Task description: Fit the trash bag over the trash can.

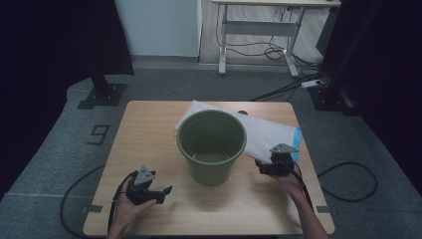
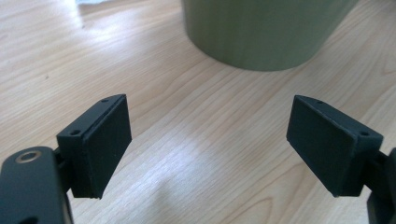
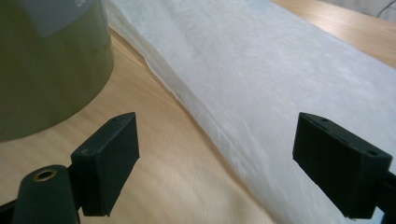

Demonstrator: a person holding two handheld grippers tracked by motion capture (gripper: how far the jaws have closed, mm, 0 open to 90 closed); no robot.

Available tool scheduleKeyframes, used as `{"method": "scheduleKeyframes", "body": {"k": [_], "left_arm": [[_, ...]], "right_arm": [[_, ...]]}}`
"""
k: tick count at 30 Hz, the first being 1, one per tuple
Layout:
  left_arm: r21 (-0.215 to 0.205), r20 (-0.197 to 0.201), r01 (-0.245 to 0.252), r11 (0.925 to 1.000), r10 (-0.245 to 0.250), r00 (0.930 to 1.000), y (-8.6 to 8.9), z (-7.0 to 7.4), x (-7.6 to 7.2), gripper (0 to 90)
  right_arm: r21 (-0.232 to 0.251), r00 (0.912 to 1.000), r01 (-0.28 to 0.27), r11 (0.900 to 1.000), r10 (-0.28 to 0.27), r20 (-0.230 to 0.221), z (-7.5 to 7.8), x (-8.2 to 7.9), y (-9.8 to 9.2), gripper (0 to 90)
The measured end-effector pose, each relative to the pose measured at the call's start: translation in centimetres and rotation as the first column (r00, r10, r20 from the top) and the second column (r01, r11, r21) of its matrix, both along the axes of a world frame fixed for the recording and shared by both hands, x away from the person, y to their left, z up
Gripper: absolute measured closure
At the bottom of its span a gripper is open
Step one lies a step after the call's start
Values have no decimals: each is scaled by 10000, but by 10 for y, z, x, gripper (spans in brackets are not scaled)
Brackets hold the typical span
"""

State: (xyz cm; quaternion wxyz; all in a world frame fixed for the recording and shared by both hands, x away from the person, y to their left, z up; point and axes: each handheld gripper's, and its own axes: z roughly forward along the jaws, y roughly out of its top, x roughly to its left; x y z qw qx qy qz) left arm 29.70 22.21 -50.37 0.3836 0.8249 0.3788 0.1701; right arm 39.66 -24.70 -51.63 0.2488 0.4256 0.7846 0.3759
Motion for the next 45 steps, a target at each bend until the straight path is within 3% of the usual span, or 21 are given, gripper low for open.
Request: {"method": "scheduleKeyframes", "body": {"k": [4,6,9,14,21,25,26,28,29,32,37,38,39,40,41,45], "left_arm": [[93,62,21,10000,-22,10000,1,-1,0,137],[102,65,101,9999,-102,9999,0,-2,-1,137],[298,46,143,9995,-144,9999,-1,-4,-1,137],[251,-105,-43,9997,46,9999,5,-9,0,139],[366,-72,-202,9991,205,9998,8,-9,-3,143],[366,-87,-232,9991,235,9997,9,-10,-4,145],[398,-86,-256,9989,259,9996,9,-11,-4,146],[401,-92,-266,9988,269,9996,10,-11,-4,146],[479,-101,-284,9984,289,9995,9,-12,-4,146],[599,-54,-228,9979,231,9997,8,-11,-4,147],[543,2,-139,9984,139,9999,7,-9,0,147],[460,18,-110,9989,109,9999,6,-8,3,148],[460,18,-110,9989,109,9999,6,-8,3,148],[436,23,-94,9990,93,10000,6,-8,6,149],[399,26,-78,9992,77,10000,5,-8,7,149],[283,21,50,9996,-51,10000,3,-8,16,155]], "right_arm": [[-212,9989,-373,9991,366,-302,-4,16,12,176],[55,9940,-665,9978,667,-870,-9,30,21,182],[267,9931,-742,9969,763,-886,-13,35,26,217],[-301,9928,-722,9969,689,-975,-22,39,29,245],[-425,9923,-522,9977,470,-1148,-30,46,25,363],[-116,9909,-498,9987,479,-1256,-30,48,20,571],[8,9895,-588,9983,584,-1326,-30,47,18,708],[-16,9894,-588,9983,581,-1329,-29,47,17,760],[-123,9899,-569,9983,548,-1308,-29,44,15,880],[61,9924,-455,9989,459,-1142,-31,36,8,888],[127,9914,-332,9994,345,-1260,-29,20,0,888],[149,9930,-310,9994,325,-1135,-29,6,-5,888],[149,9930,-310,9994,325,-1135,-29,6,-5,888],[94,9927,-260,9996,269,-1179,-30,-8,-11,888],[94,9927,-260,9996,269,-1179,-30,-8,-11,888],[167,9922,-89,9998,110,-1238,-30,-43,-27,888]]}}
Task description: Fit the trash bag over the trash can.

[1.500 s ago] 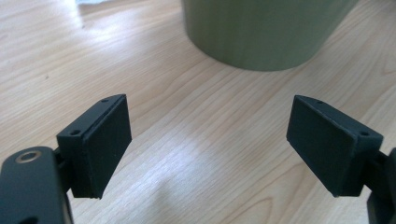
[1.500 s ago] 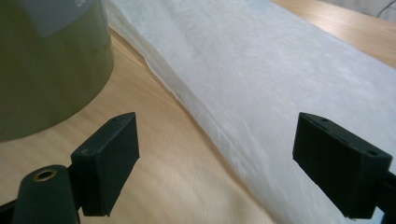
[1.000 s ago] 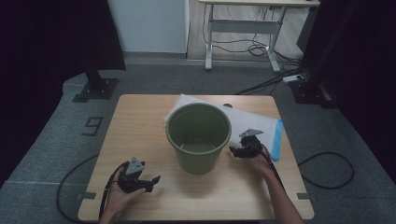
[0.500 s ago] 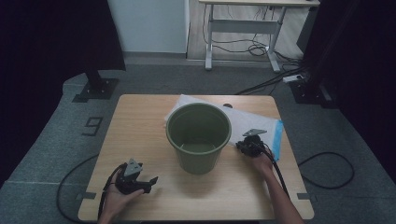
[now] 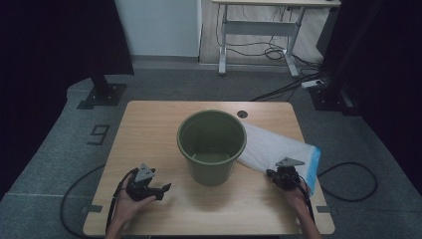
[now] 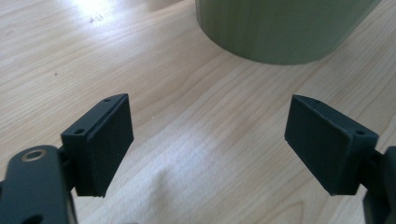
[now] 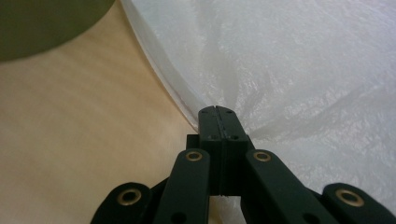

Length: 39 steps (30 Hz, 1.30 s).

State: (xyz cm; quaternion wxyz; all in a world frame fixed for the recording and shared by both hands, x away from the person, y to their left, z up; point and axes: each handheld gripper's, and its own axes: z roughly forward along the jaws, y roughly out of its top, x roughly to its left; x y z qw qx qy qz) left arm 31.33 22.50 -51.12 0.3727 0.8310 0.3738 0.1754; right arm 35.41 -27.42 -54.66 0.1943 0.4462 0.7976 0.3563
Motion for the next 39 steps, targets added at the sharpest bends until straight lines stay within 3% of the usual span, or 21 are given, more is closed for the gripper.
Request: {"method": "scheduleKeyframes", "body": {"k": [1,4,5,6,7,10,11,15,16,17,18,21,22,23,24,25,26,28,35,39], "left_arm": [[0,0,0,10000,0,10000,0,0,0,155],[-45,26,200,9998,-200,9998,-4,1,6,158],[-45,26,200,9998,-200,9998,-4,1,6,159],[-48,28,277,9996,-277,9996,-5,2,7,160],[-92,19,316,9995,-316,9995,-6,2,8,160],[-263,0,387,9989,-387,9992,-6,3,10,161],[-272,-2,400,9988,-400,9992,-6,3,10,161],[-288,52,357,9989,-356,9994,-4,4,10,161],[-326,80,295,9990,-293,9995,-3,5,10,161],[-391,86,257,9989,-254,9996,-1,6,10,161],[-505,93,240,9984,-235,9997,0,6,9,161],[-655,126,166,9977,-158,9998,1,8,9,161],[-633,148,137,9979,-128,9998,1,8,8,161],[-633,148,137,9979,-128,9998,1,8,8,161],[-661,108,148,9977,-141,9998,1,8,7,161],[-661,108,148,9977,-141,9998,1,8,7,160],[-1033,41,250,9943,-247,9997,1,10,5,159],[-1257,82,238,9918,-230,9997,0,12,3,162],[-1019,227,198,9946,-176,9996,-2,15,-5,163],[-1136,163,28,9935,-9,9999,1,14,-9,163]], "right_arm": [[0,10000,0,10000,0,0,0,0,0,888],[-20,9999,144,9999,-144,18,1,-28,-12,888],[-20,9999,144,9999,-144,18,1,-28,-12,888],[20,9994,334,9994,-334,1,2,-42,-17,888],[20,9994,334,9994,-334,1,2,-42,-17,888],[-263,9982,595,9979,-592,116,4,-61,-22,888],[-164,9970,769,9969,-768,90,4,-69,-26,888],[-186,9961,875,9960,-872,155,5,-77,-30,887],[-103,9961,837,9964,-833,277,7,-76,-29,797],[-103,9961,837,9964,-833,277,7,-76,-29,797],[171,9957,713,9973,-722,578,12,-70,-21,686],[335,9955,420,9986,-447,841,17,-61,-10,628],[399,9945,104,9992,-144,1035,23,-49,6,561],[399,9945,104,9992,-144,1035,23,-49,6,561],[388,9937,-287,9988,243,1091,25,-32,23,532],[388,9937,-287,9988,243,1091,25,-32,23,532],[426,9923,-554,9976,503,1129,25,-17,36,527],[329,9904,-727,9968,683,1204,24,-5,47,536],[512,9901,-1212,9913,1170,775,11,26,73,540],[125,9903,-1182,9929,1170,749,6,36,83,540]]}}
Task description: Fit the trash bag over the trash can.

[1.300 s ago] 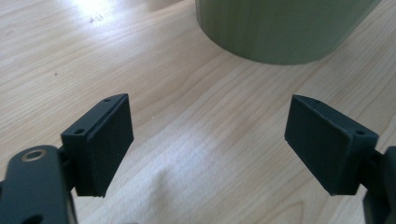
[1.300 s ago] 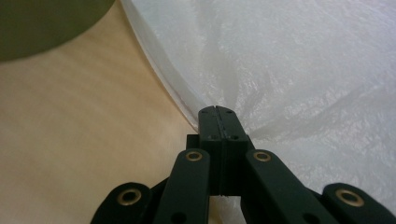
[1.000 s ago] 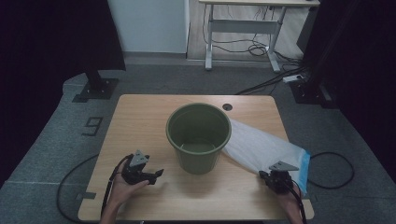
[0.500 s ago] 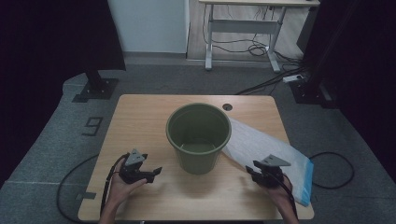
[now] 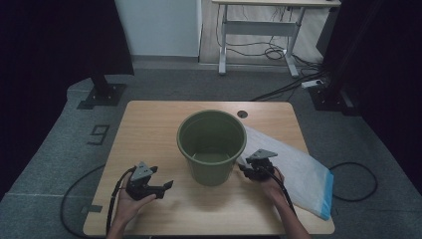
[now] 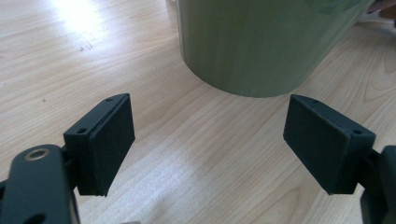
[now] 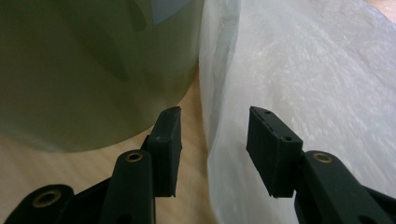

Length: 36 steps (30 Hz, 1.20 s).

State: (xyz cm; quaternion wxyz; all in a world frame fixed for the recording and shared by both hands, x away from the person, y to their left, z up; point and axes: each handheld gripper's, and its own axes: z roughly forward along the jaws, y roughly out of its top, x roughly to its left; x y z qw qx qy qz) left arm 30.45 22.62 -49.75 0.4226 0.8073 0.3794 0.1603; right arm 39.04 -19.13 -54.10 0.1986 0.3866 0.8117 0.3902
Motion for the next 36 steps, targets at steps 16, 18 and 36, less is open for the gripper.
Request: {"method": "scheduleKeyframes", "body": {"k": [16,18,36], "left_arm": [[-170,-215,-148,9997,145,9997,8,-4,-3,165],[-196,-183,-152,9997,148,9997,8,-4,-3,165],[-117,-320,-103,9999,99,9994,5,-9,3,167]], "right_arm": [[-16,9959,607,9982,-607,-673,-5,-19,-23,884],[-136,9944,738,9972,-746,-753,-4,-36,-33,884],[-100,9947,589,9982,-596,-839,4,-12,-12,346]]}}
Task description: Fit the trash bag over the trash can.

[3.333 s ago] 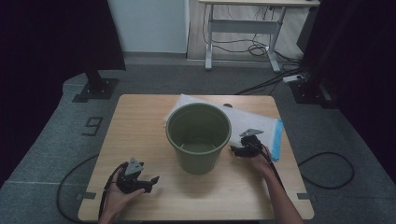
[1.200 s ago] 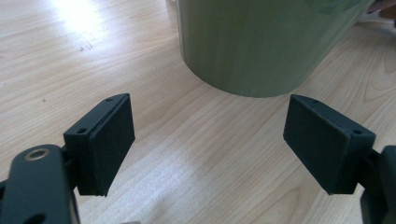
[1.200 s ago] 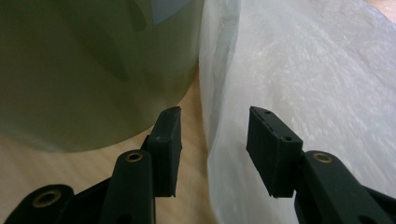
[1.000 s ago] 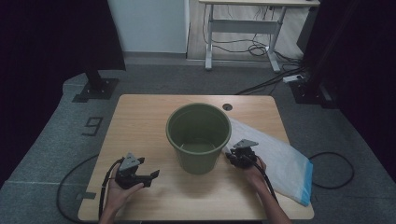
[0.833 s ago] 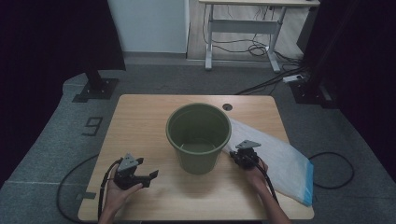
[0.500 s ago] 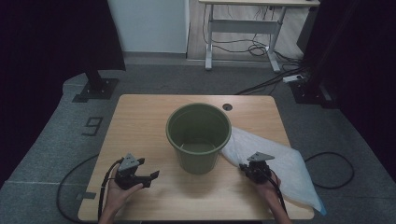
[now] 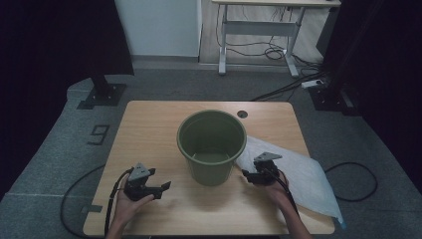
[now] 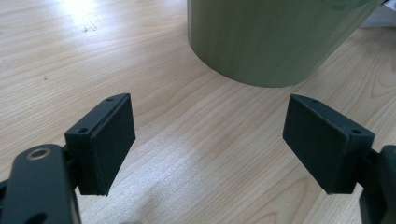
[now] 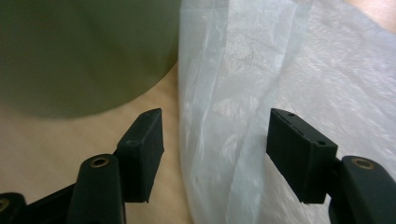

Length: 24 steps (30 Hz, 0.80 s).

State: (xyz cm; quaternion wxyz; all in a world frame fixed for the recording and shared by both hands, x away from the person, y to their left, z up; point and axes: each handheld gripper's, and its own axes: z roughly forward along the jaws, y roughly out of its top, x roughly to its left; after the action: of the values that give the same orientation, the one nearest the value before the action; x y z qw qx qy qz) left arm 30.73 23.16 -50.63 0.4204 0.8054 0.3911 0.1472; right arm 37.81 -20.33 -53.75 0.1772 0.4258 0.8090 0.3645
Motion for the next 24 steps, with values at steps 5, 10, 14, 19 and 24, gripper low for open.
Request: {"method": "scheduleKeyframes", "body": {"k": [5,10,14,19,24], "left_arm": [[31,-21,7,10000,-7,10000,-1,-1,1,168],[10,-31,28,10000,-28,10000,-1,-1,1,167],[11,-57,46,10000,-46,10000,-1,-1,1,167],[45,-29,52,10000,-52,10000,0,-1,1,168],[62,-15,39,10000,-39,10000,1,0,1,168]], "right_arm": [[-191,9976,600,9980,-607,-338,-7,14,8,323],[-296,9966,778,9965,-785,-230,-9,15,13,356],[-82,9972,673,9977,-670,345,-9,12,14,578],[24,9977,488,9988,-489,472,-13,11,14,804],[182,9978,497,9986,-505,441,-12,11,11,877]]}}
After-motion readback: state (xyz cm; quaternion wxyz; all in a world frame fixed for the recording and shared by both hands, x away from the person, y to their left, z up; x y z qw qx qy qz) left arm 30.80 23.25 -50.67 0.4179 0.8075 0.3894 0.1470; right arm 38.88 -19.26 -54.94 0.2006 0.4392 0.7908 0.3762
